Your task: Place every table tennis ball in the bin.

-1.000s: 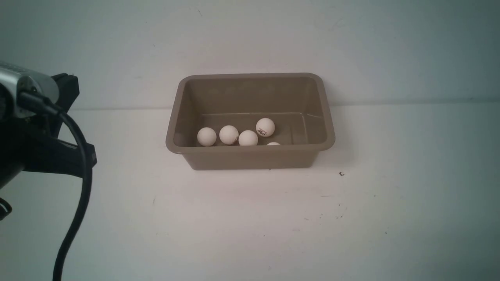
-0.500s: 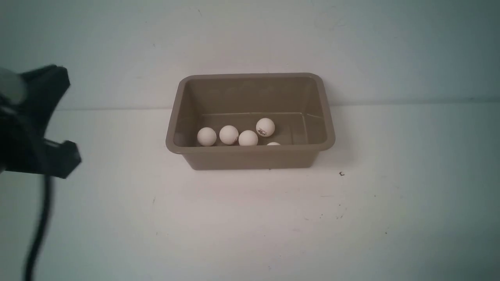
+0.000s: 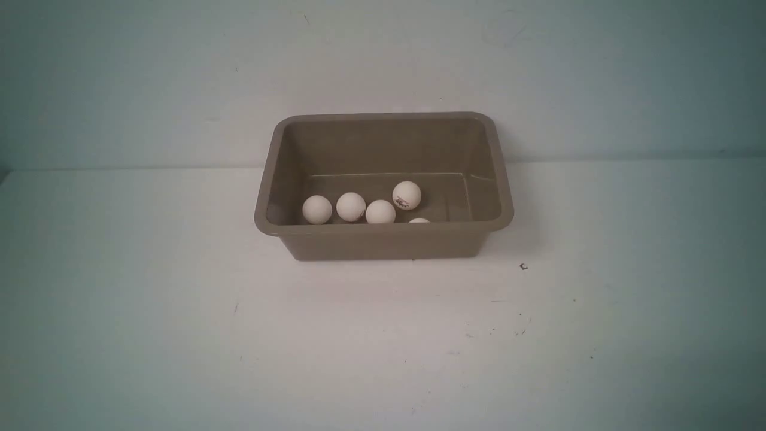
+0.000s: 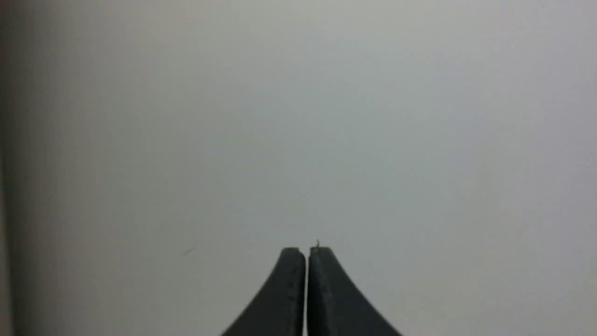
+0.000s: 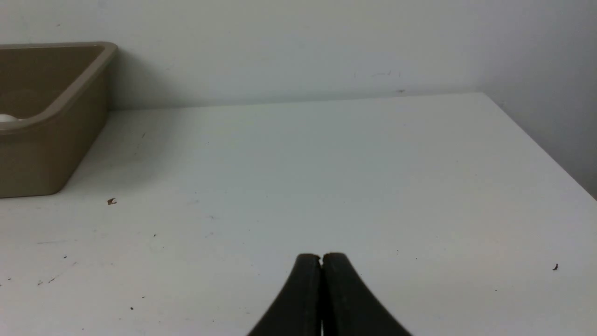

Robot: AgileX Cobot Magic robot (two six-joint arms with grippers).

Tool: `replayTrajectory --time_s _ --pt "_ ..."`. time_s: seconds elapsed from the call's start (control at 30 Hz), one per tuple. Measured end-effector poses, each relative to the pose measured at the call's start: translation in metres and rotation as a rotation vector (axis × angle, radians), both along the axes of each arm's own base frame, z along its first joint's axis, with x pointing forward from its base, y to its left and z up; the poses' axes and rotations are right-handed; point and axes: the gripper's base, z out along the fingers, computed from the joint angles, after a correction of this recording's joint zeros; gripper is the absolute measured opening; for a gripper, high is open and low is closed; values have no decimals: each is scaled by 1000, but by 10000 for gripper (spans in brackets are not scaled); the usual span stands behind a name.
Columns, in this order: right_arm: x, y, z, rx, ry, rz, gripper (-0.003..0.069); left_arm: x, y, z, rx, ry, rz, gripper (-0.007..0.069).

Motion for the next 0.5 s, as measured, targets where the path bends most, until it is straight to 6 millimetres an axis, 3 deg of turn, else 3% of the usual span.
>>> replayTrajectory --time_s 0.2,0.37,0.47,0.5 --pt "0 0 0 0 0 0 -16 -9 10 -24 -33 39 132 -4" --pt "0 0 0 0 0 0 -16 -20 11 -65 -63 46 176 -4" --pt "0 0 0 0 0 0 -16 -19 11 -77 -83 54 171 -4" --pt "0 0 0 0 0 0 -16 -16 11 -91 -111 79 169 -4"
